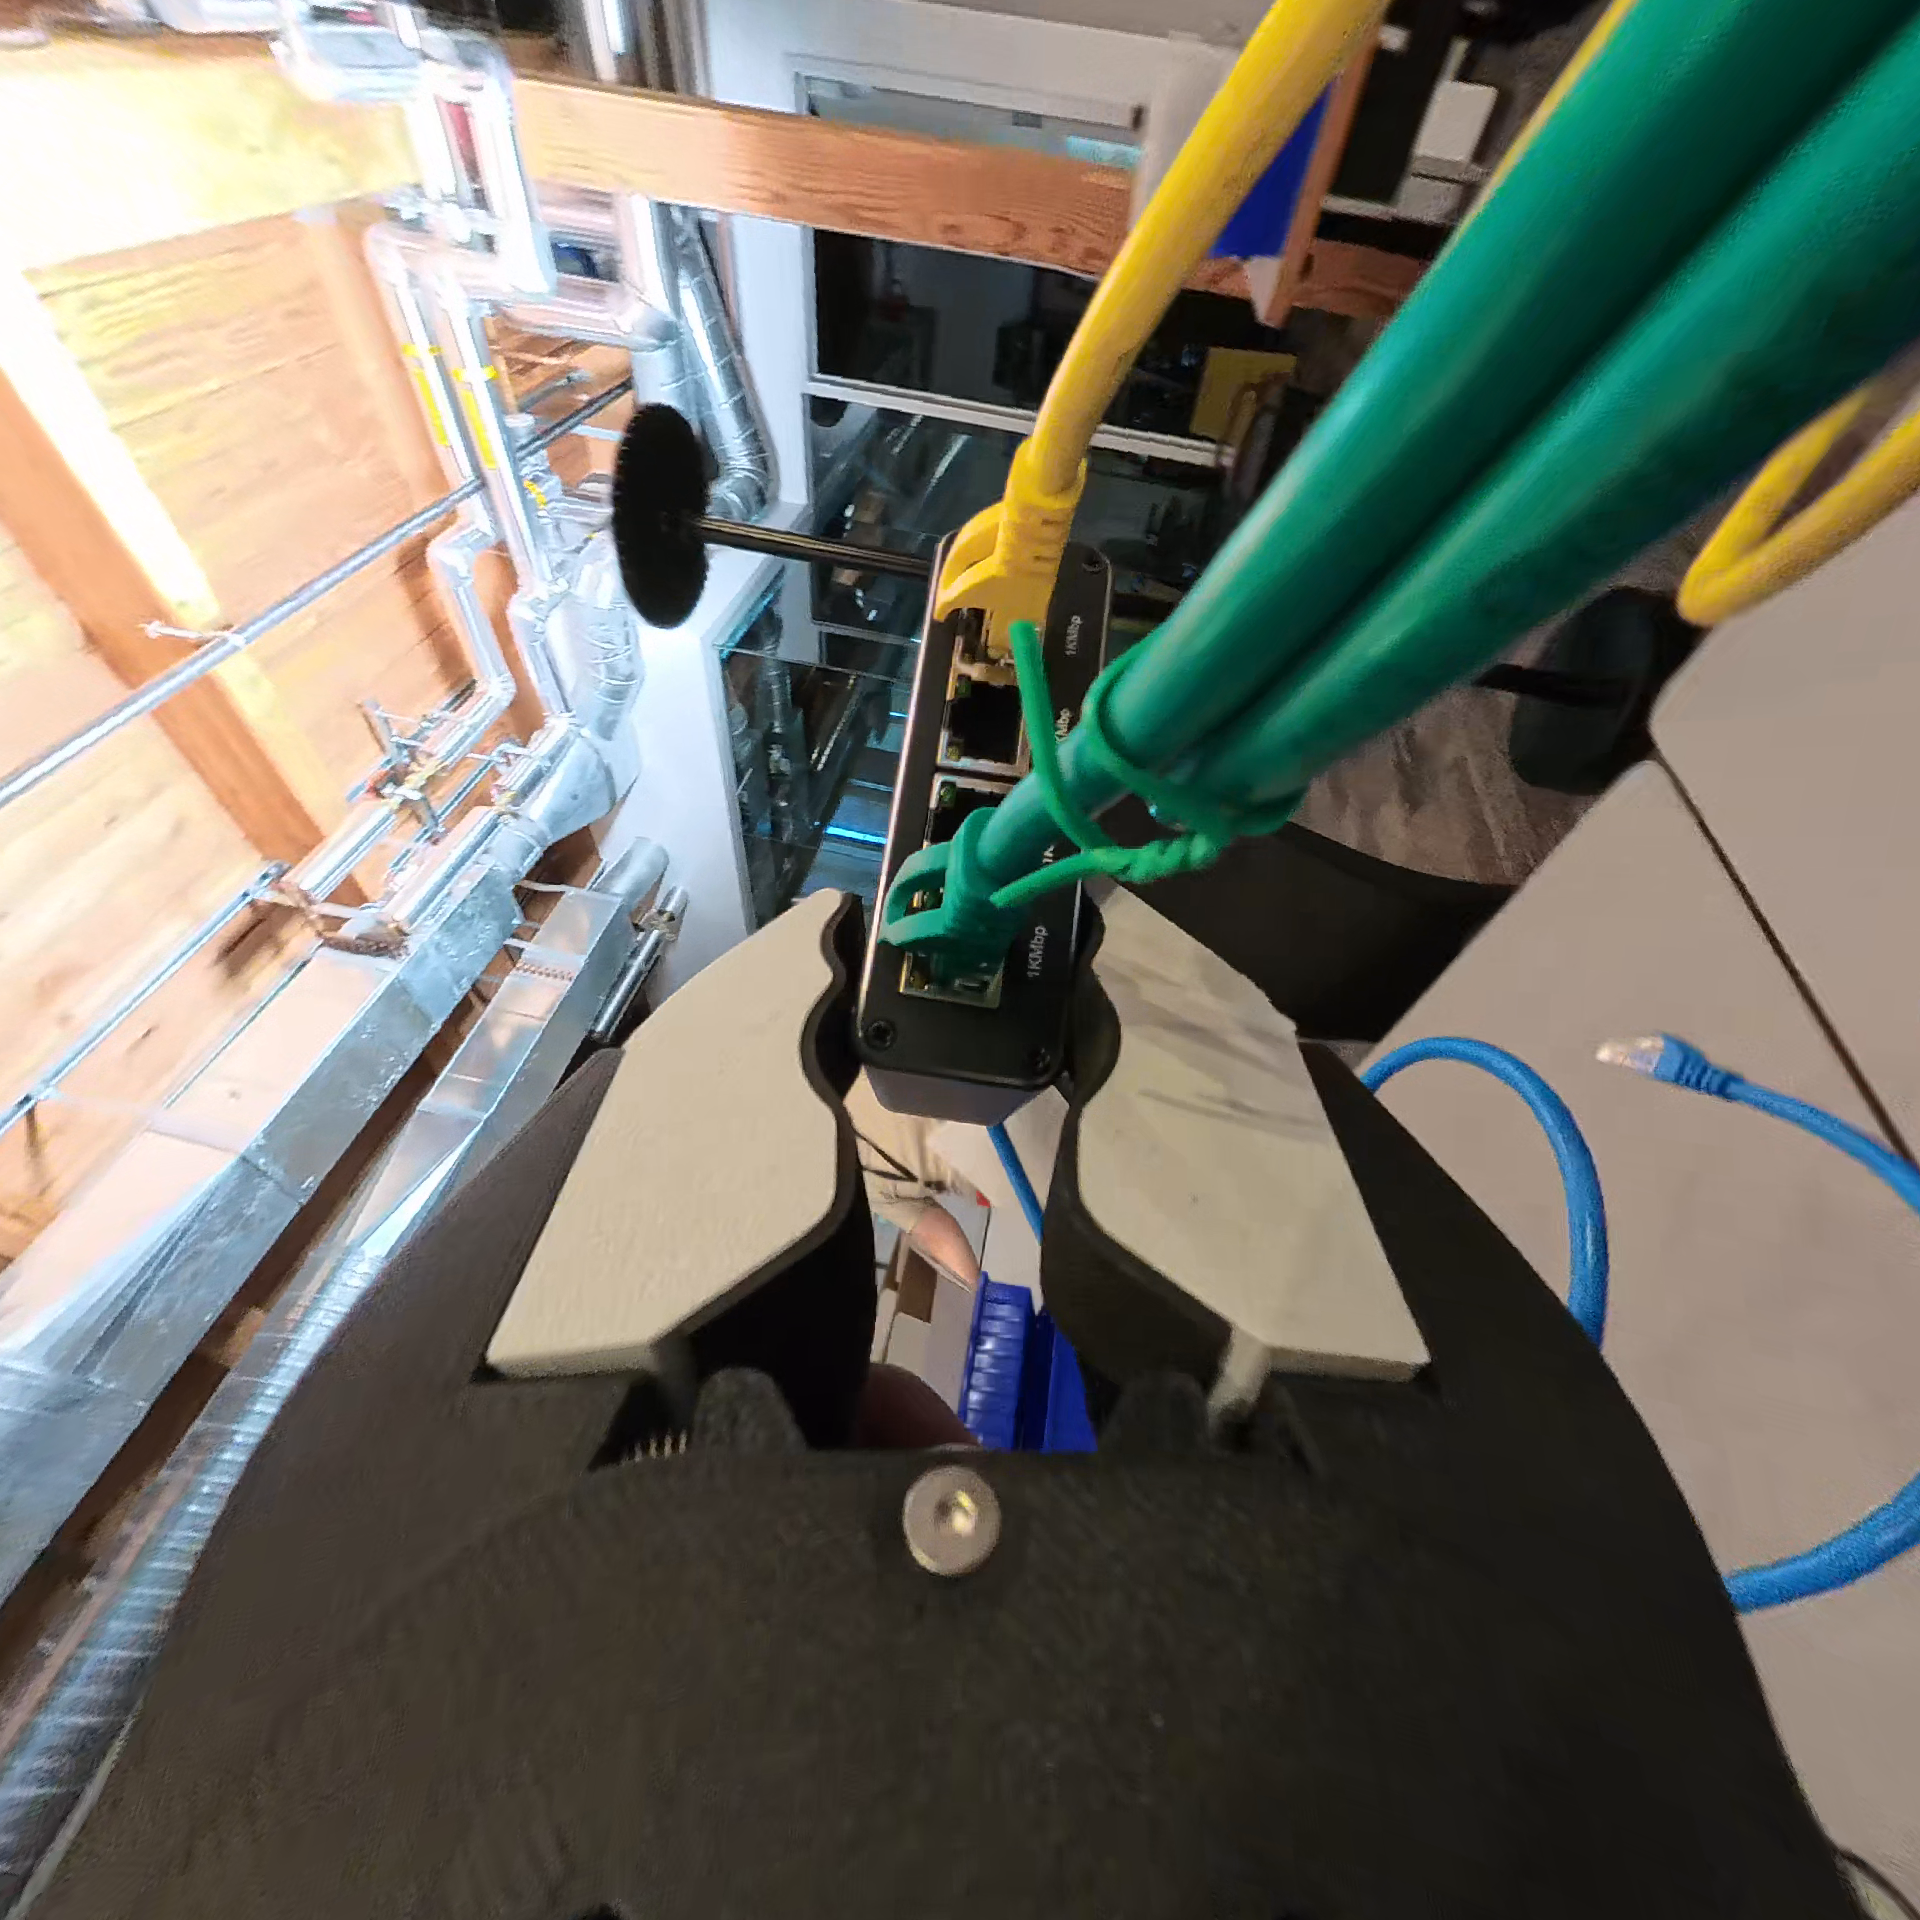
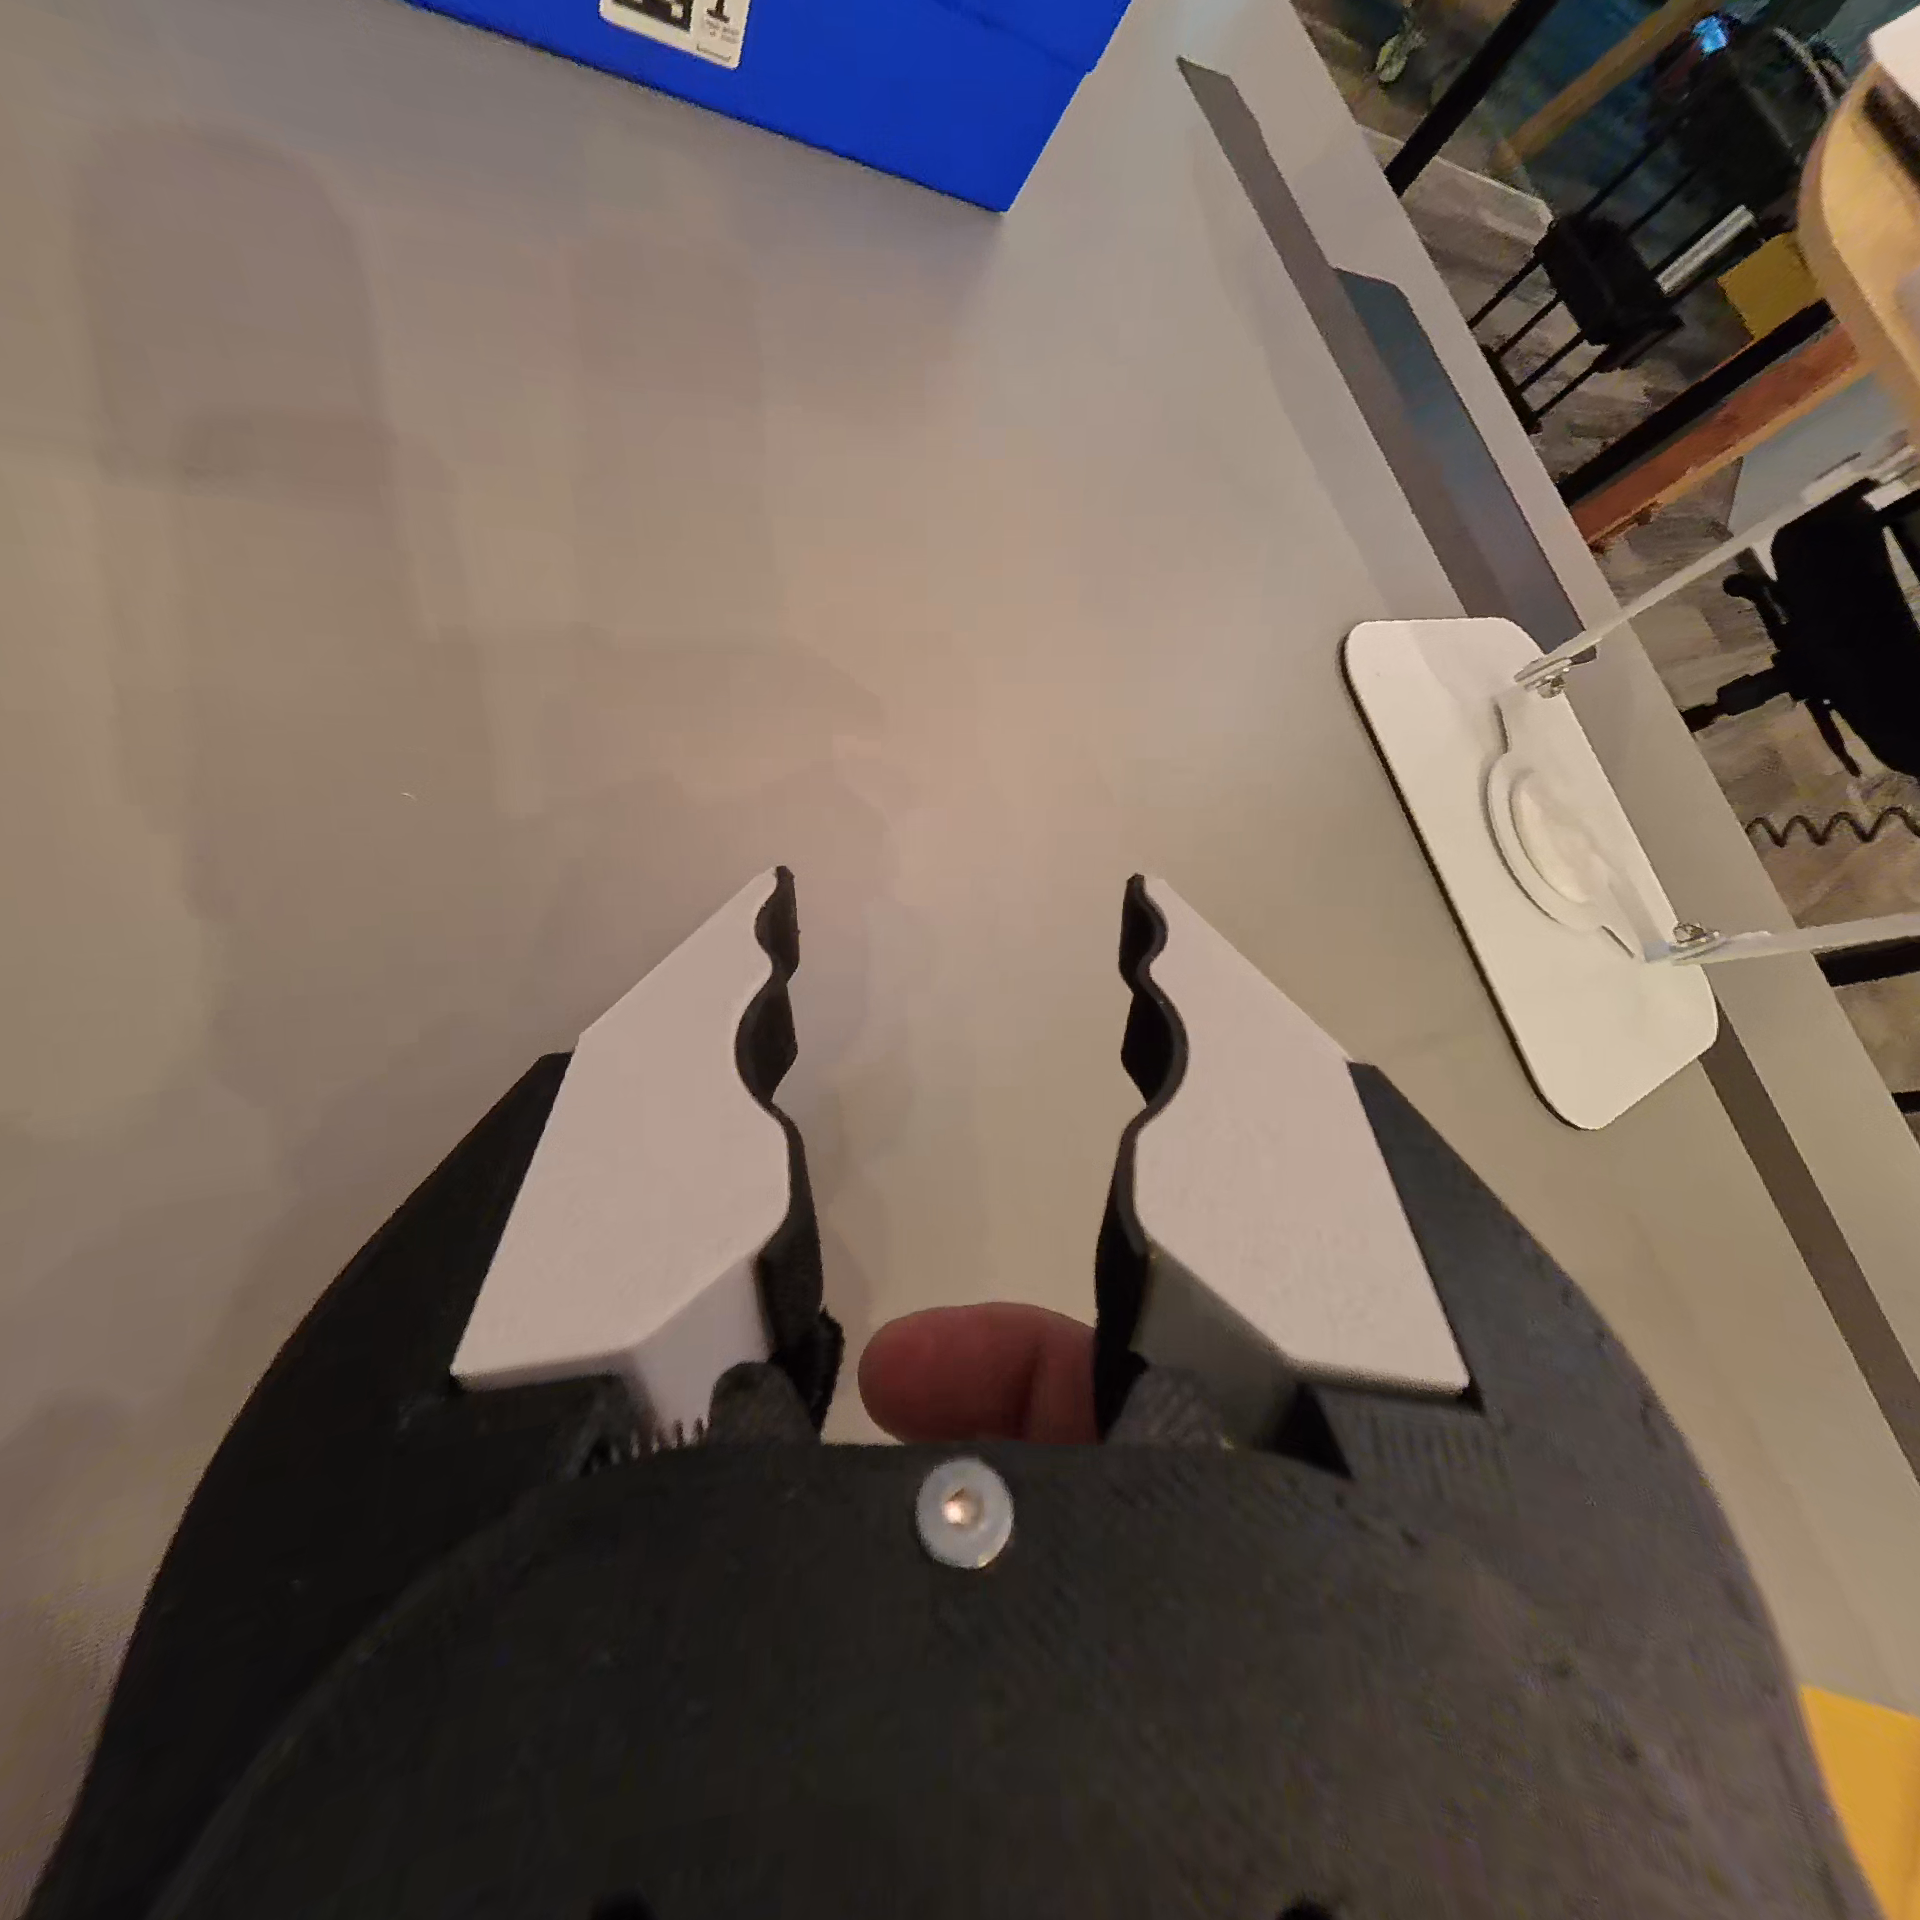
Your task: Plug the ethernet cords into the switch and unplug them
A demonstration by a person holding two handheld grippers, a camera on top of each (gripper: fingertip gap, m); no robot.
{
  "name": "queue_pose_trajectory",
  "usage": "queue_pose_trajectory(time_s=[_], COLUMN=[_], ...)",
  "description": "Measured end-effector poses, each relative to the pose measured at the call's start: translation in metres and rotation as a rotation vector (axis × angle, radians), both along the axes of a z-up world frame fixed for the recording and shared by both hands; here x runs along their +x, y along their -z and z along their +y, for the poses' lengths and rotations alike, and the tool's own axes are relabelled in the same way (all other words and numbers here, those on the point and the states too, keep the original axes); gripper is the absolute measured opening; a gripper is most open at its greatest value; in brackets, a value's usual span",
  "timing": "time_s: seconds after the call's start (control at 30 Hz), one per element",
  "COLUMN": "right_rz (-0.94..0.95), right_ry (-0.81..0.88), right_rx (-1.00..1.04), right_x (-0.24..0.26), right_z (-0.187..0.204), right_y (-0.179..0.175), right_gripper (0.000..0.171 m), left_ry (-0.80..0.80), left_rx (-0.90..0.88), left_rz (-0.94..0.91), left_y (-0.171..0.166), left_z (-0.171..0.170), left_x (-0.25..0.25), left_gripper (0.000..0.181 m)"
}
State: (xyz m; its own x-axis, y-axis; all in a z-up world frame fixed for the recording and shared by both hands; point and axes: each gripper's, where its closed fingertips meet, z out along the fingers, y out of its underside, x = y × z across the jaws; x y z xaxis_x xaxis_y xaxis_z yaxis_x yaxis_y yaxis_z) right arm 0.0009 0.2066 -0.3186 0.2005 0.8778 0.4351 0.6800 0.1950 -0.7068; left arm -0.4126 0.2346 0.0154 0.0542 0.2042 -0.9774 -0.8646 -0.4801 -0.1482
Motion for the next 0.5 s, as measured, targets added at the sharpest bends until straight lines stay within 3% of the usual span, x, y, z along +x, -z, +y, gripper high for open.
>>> queue_pose_trajectory(time_s=[0.27, 0.5], right_rz=[0.082, 0.216], right_ry=[0.020, 0.054], right_rx=[-0.022, -0.045], right_x=[0.000, 0.006], right_z=[0.002, 0.006], right_y=[-0.017, -0.047], right_gripper=[0.060, 0.057], left_ry=[0.119, 0.264], left_rx=[0.173, 0.131], left_rz=[-0.043, -0.064], left_y=[-0.080, -0.081], left_z=[-0.012, 0.004], left_x=[0.074, 0.170], left_gripper=[0.037, 0.036])
